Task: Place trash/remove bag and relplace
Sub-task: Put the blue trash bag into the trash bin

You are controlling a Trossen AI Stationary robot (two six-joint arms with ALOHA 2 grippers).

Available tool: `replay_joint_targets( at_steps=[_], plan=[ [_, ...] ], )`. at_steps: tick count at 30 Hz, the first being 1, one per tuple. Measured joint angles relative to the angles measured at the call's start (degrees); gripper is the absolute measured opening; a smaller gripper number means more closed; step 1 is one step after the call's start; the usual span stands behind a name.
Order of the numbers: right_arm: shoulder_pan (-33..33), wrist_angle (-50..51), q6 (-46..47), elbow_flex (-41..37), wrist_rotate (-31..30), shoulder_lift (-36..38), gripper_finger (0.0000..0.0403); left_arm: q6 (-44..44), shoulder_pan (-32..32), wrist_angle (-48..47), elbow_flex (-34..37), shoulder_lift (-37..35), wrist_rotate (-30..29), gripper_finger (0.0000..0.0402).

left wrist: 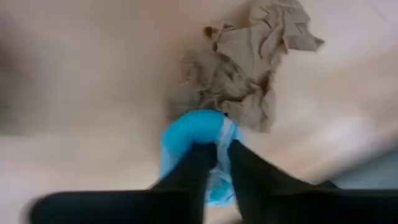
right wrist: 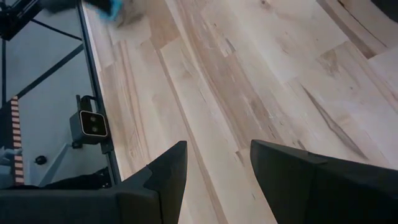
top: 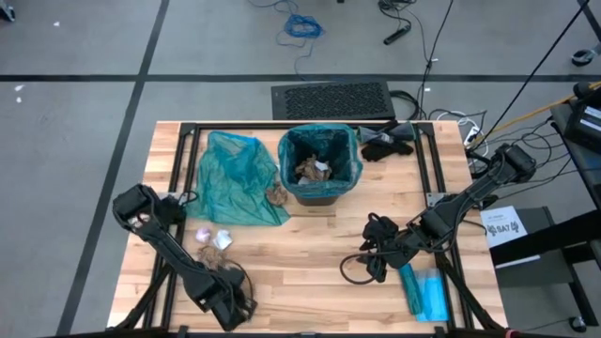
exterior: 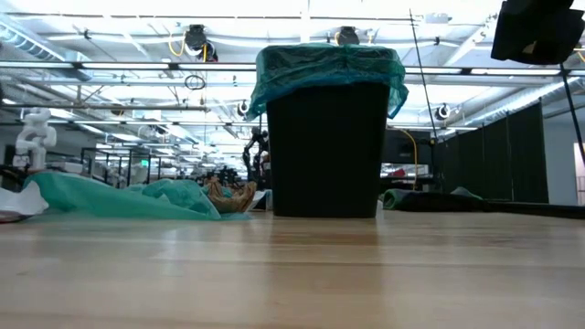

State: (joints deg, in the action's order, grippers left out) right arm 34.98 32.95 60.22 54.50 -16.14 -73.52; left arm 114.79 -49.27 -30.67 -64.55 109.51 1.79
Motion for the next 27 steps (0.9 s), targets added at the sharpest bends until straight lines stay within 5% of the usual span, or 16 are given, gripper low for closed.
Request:
replay_joint_targets(
  at_steps=[6,15,27],
  plan=[
    [0.0,0.0,-0.7,0.0,0.0,0.0,0.0169,0.4,0.1,5.4,-1.2,1.4,-0.1,0.0005],
    [0.0,-0.5,-2.6,0.0,0.0,0.0,0.0169,-1.7,0.8,-23.4,-11.3,-7.0,-4.0,0.0002],
    [-1.4,-0.5,-2.9,0.0,-1.7,0.0,0.0169,-17.7,9.6,-43.4,-22.7,-19.2,-13.4,0.0000]
  ],
)
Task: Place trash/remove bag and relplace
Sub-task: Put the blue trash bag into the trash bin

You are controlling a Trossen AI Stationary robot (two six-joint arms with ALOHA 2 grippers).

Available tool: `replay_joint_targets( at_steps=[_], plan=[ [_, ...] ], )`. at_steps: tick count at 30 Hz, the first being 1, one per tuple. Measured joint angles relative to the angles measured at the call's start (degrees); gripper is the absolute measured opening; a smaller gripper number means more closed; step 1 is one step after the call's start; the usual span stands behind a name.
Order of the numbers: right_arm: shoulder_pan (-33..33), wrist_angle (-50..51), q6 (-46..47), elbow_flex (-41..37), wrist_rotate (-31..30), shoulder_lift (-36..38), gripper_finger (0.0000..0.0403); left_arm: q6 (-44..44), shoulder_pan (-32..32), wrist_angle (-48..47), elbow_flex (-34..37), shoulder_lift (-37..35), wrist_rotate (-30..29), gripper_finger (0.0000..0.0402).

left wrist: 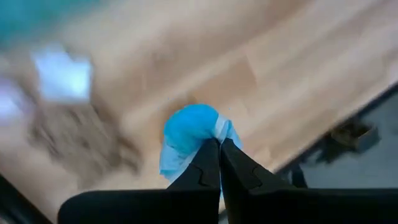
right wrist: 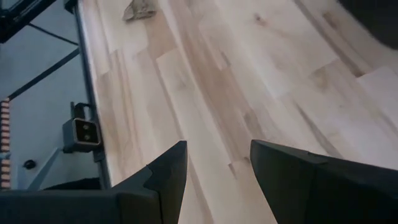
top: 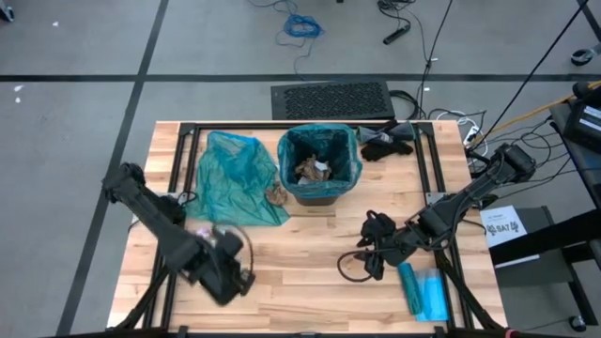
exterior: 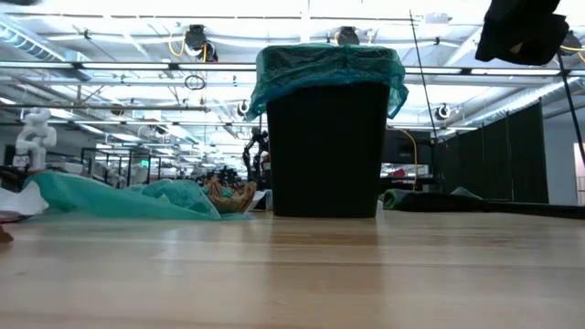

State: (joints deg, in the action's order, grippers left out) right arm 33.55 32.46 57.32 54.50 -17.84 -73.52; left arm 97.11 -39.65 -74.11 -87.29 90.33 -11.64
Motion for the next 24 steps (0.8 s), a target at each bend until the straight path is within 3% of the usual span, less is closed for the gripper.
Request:
replay_joint_targets(
  at_steps=[4,12,24],
  plan=[
    [-0.3,1.5,0.0,0.0,-0.3,-0.2,0.0169,-10.8,7.1,-4.0,-2.5,-2.5,-3.2,0.0002],
    [-0.2,5.5,5.4,0.0,-3.6,-0.5,0.0169,-38.5,23.3,-3.4,-9.3,-4.3,-4.9,0.0002],
    [-0.2,5.9,14.5,0.0,-6.4,-1.9,0.0169,-70.5,40.4,12.1,-14.1,-3.9,-4.4,0.0001]
  ],
)
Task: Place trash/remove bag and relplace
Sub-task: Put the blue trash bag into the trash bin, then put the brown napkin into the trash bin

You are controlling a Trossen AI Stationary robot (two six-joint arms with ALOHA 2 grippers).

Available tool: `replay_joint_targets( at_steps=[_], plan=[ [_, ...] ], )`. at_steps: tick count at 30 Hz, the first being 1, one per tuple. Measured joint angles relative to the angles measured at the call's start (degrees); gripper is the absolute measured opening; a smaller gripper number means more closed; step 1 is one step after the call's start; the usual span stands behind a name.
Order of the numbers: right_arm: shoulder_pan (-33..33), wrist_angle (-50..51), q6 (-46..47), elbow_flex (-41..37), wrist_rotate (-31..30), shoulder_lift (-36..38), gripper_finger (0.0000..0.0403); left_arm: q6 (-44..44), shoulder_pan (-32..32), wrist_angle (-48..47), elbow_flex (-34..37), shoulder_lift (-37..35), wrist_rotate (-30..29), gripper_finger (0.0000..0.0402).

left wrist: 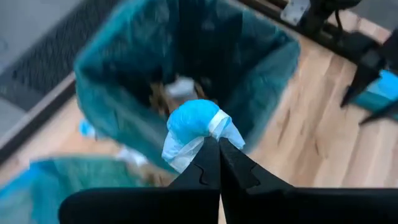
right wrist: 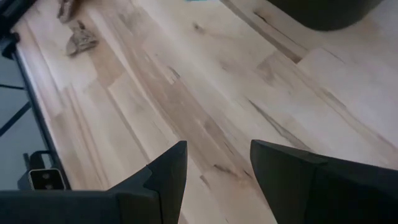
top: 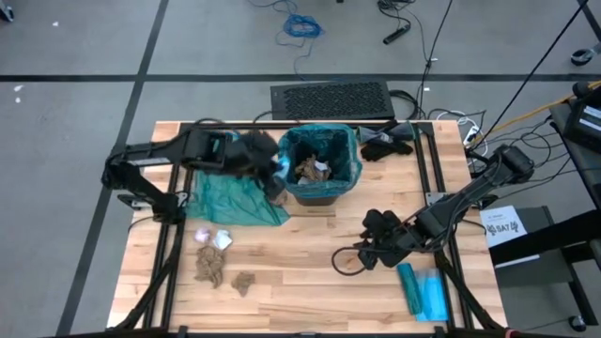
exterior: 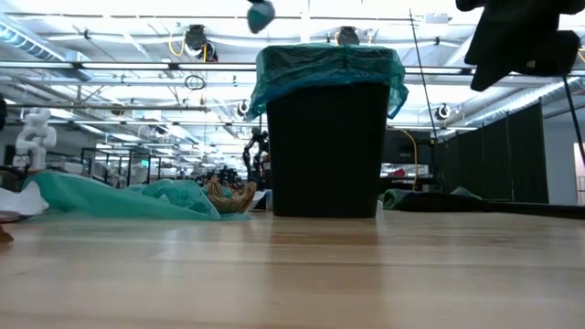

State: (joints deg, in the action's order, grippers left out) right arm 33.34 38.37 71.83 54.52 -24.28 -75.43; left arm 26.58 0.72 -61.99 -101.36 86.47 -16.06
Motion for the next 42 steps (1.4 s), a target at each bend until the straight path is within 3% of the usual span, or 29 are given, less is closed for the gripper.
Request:
replay_joint_targets(
  at_steps=[8,21,25,33,37,42],
  plan=[
    [0.0,-0.5,4.8,0.0,0.0,-3.7,0.0169,-12.7,6.0,7.7,0.0,3.5,3.9,0.0001],
    [0.0,-2.2,7.2,0.0,0.1,-6.2,0.0169,-20.5,9.1,9.3,0.0,6.5,4.2,0.0001],
    [0.0,-2.6,8.5,0.0,0.1,-6.3,0.0169,-22.6,9.1,9.4,0.0,7.7,6.3,0.0025],
    [0.0,-3.5,8.5,0.0,0.1,-6.3,0.0169,-22.5,9.1,9.3,0.1,8.6,7.1,0.0096],
    [0.0,-3.5,8.1,0.0,0.1,-6.3,0.0169,-22.3,8.5,7.7,0.1,7.5,7.1,0.0102],
    [0.0,-3.4,6.7,0.0,0.1,-6.3,0.0169,-15.6,6.6,1.6,0.1,3.1,7.0,0.0102]
  ],
)
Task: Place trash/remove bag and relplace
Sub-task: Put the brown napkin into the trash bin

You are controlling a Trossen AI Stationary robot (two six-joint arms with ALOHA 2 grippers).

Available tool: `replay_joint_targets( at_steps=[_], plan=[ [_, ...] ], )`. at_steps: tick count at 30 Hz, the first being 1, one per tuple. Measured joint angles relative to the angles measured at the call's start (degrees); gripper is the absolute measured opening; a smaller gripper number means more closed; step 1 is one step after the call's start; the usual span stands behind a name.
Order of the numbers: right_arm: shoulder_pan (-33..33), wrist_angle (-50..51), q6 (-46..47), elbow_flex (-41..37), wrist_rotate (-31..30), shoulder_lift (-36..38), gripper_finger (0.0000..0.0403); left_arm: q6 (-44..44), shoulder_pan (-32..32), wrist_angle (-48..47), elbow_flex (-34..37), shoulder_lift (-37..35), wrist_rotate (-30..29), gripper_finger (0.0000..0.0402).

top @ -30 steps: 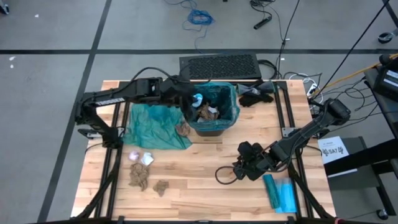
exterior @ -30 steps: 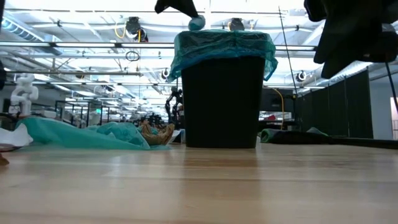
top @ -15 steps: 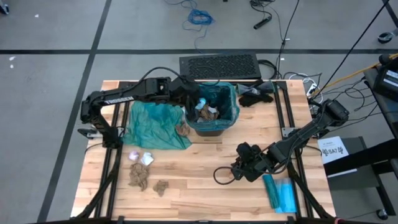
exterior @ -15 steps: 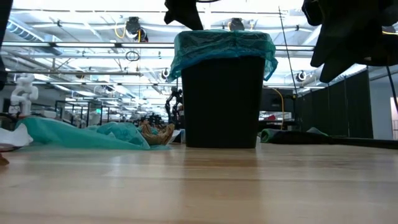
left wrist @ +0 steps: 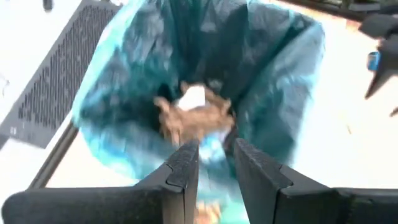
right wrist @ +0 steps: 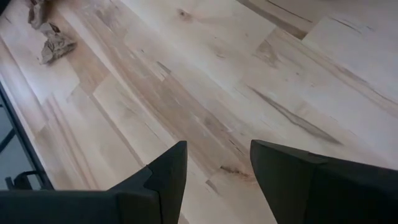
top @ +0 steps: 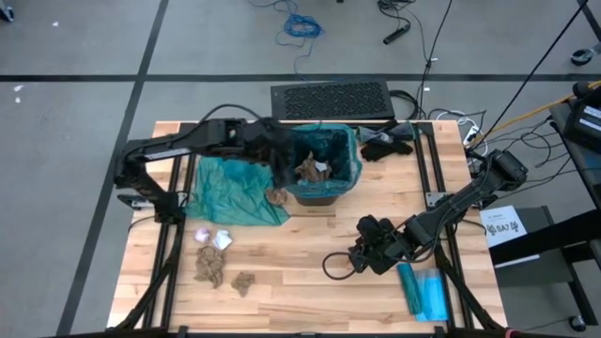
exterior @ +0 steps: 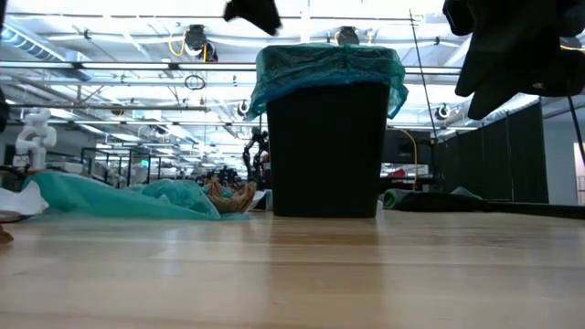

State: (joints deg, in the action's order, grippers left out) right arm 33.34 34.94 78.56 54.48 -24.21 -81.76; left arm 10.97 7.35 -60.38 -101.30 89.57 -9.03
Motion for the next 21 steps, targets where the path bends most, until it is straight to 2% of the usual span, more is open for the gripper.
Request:
replay_joint_targets(
  at_steps=[4,10,15,21],
  plan=[
    [0.0,0.0,-0.7,0.0,0.0,0.0,0.0169,8.3,-2.9,-9.4,0.0,-4.1,-0.9,0.0102],
    [0.0,0.0,-1.6,0.0,0.0,0.0,0.0169,24.9,-11.8,-20.5,1.5,-9.1,-8.9,0.0103],
    [0.0,0.1,-3.0,0.0,0.0,0.0,0.0169,39.1,-19.6,-21.4,6.1,-10.7,-10.8,0.0103],
    [0.0,0.0,-4.6,0.0,0.2,0.0,0.0169,53.5,-27.9,-21.0,12.0,-9.4,-10.9,0.0103]
  ],
)
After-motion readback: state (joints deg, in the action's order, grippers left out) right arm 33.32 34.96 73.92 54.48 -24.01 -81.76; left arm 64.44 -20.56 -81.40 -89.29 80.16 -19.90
